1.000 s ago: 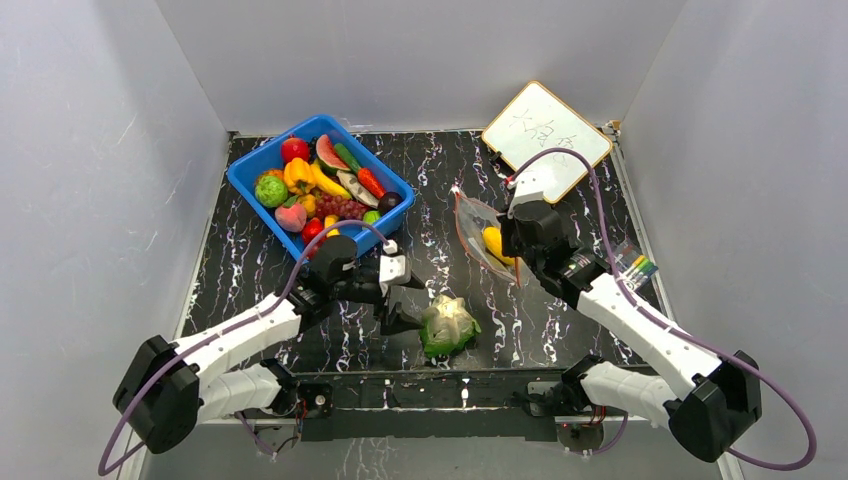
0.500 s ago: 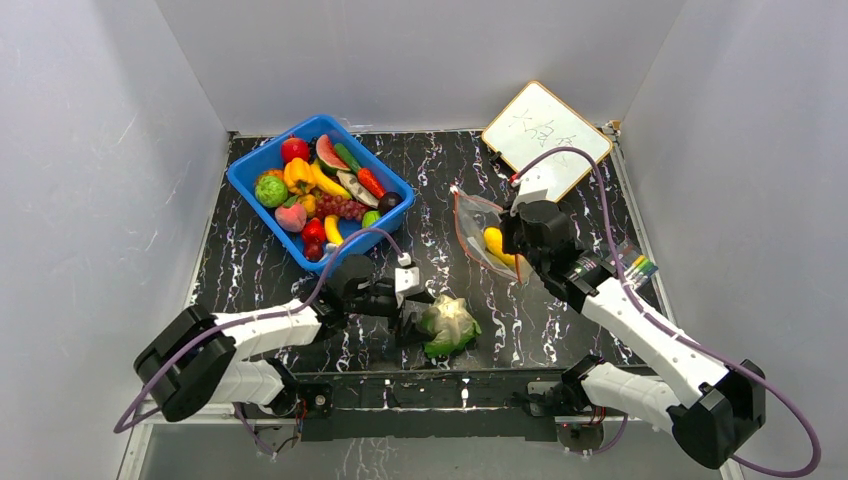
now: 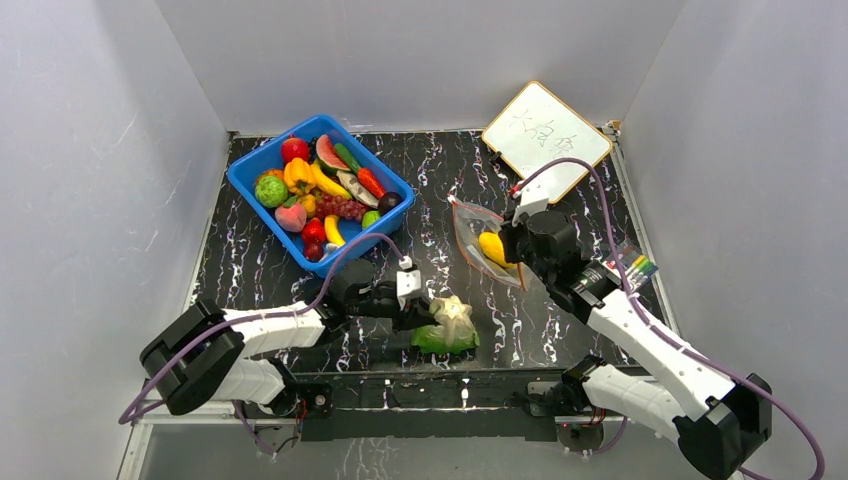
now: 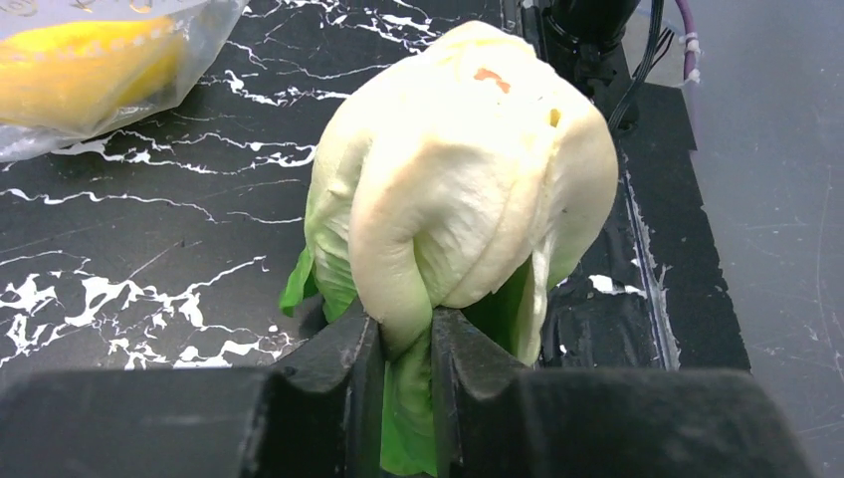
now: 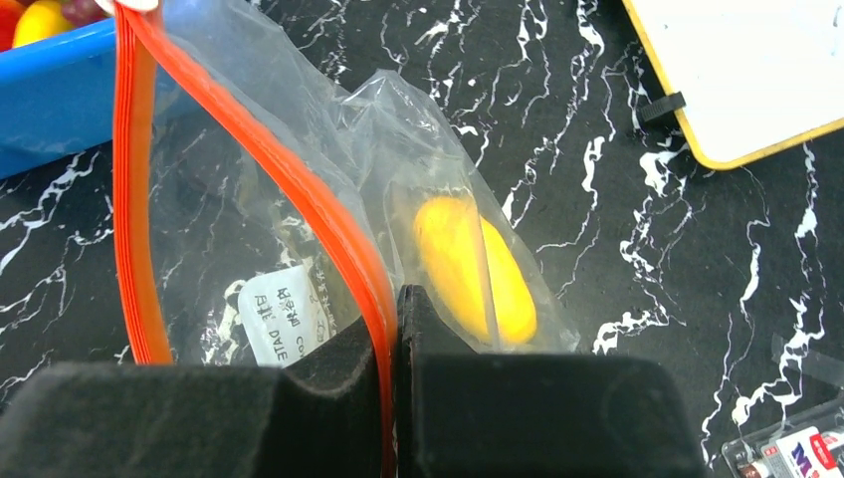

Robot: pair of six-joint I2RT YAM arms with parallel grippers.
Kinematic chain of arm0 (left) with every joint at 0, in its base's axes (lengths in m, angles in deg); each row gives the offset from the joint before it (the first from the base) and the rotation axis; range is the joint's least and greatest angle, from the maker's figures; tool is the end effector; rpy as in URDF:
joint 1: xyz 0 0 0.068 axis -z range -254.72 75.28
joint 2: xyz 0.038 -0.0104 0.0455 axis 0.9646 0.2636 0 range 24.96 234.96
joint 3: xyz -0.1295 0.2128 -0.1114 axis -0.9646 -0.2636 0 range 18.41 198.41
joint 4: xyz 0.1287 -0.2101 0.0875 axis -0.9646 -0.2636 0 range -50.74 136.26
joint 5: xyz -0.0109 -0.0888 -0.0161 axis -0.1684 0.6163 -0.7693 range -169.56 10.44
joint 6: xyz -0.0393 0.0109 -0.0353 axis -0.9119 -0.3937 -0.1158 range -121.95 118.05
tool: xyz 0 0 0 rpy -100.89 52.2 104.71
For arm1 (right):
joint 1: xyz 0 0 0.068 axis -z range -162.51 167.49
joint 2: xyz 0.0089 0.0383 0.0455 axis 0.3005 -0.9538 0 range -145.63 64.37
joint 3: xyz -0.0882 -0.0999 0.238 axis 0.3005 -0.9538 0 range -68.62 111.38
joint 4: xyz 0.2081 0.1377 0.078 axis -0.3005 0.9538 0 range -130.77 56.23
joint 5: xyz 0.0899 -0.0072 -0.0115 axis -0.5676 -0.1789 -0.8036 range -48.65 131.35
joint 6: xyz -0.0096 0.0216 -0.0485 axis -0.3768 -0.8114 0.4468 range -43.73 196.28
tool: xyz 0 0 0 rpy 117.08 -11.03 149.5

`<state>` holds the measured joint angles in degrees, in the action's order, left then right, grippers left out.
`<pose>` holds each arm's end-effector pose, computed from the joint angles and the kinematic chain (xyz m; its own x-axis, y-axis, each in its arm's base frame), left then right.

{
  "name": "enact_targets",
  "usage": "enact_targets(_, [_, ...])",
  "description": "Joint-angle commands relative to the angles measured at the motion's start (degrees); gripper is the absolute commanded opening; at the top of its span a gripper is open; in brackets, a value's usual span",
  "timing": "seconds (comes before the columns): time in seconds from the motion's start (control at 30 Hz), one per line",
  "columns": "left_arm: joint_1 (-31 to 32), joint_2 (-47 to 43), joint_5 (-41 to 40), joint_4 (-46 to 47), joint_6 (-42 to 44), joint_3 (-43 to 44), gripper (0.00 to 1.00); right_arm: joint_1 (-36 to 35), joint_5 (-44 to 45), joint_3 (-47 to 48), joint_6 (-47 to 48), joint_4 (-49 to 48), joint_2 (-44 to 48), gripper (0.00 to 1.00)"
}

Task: Place the food in the zip-top bag and seal the zipper
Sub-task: Pick up the fake vegetable at the center of the board.

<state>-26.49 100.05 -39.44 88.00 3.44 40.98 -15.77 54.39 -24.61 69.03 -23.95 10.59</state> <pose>0.1482 -0.2005 0.1918 -0.0310 0.1424 -0.9893 0.9993 0.0241 -0.0278 0.1824 0.1100 0.2953 -0.4174 -0.1268 -0.8998 -0.3154 0.9489 0.0126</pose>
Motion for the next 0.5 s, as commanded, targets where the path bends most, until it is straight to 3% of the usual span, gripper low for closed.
enact_targets(0.0, [0.38, -3.18, 1.03, 1.55, -0.38, 1.53, 0.11, 0.24, -3.70, -0.06, 3.22, -4.89, 2.28, 0.00])
enact_targets(0.1, [0.38, -4.11, 0.11, -1.58, -2.62, 3.00, 0.03, 0.22, -5.36, -0.31, 4.71, -4.15, 2.35, 0.00])
enact_targets(0.33, [0.38, -6.73, 0.87, -10.73, -11.20, 8.09, 0.00, 0.22, -9.95, -0.93, 11.26, -5.88, 3.45, 0.00])
enact_targets(0.47, [0.38, -5.97, -1.25, -23.60, -17.82, 15.87, 0.00, 0.19, -13.56, -2.43, 21.07, -9.33, 4.67, 0.00])
